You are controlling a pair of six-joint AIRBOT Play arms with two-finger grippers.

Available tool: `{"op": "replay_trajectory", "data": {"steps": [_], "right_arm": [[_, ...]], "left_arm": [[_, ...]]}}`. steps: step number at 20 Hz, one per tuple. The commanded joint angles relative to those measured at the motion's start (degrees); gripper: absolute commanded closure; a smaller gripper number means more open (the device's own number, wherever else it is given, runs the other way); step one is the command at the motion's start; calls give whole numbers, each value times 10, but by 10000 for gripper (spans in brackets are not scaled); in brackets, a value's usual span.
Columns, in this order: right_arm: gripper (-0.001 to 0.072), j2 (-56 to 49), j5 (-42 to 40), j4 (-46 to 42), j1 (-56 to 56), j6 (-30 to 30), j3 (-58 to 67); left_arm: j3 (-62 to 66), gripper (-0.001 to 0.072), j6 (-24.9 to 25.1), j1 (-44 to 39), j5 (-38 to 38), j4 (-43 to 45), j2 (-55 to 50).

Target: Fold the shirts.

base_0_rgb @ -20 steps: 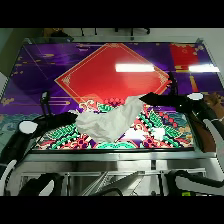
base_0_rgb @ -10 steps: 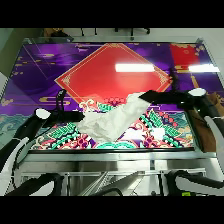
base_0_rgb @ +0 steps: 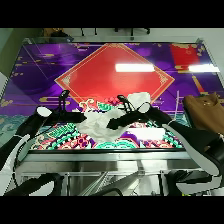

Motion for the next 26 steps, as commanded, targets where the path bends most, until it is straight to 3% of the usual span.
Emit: {"op": "replay_trajectory", "data": {"steps": [1,3,5,7,8,14,17,19,23,26], "right_arm": [[97,-24,-75,-3,44,-2,0],[220,-24,-89,7,44,-2,0],[418,-24,-106,8,44,-2,0],[553,-24,-125,9,44,-2,0],[682,-24,-131,9,44,-2,0],[692,-2,-143,9,38,-3,1],[693,62,-126,8,10,-11,14],[693,136,-100,8,-46,-23,46],[693,292,-51,9,-172,-24,136],[693,405,-54,9,-187,-66,186]], "left_arm": [[1,690,1,0,-8,0,0],[1,690,1,0,-8,0,0],[1,690,1,0,-8,0,0],[1,690,1,0,-8,0,-1],[1,690,1,0,-8,0,0],[1,690,11,0,-2,0,-1],[1,690,11,13,0,0,14],[21,691,11,56,-8,-1,64],[147,690,4,182,-105,-26,209],[271,691,5,255,-122,-34,334]]}}
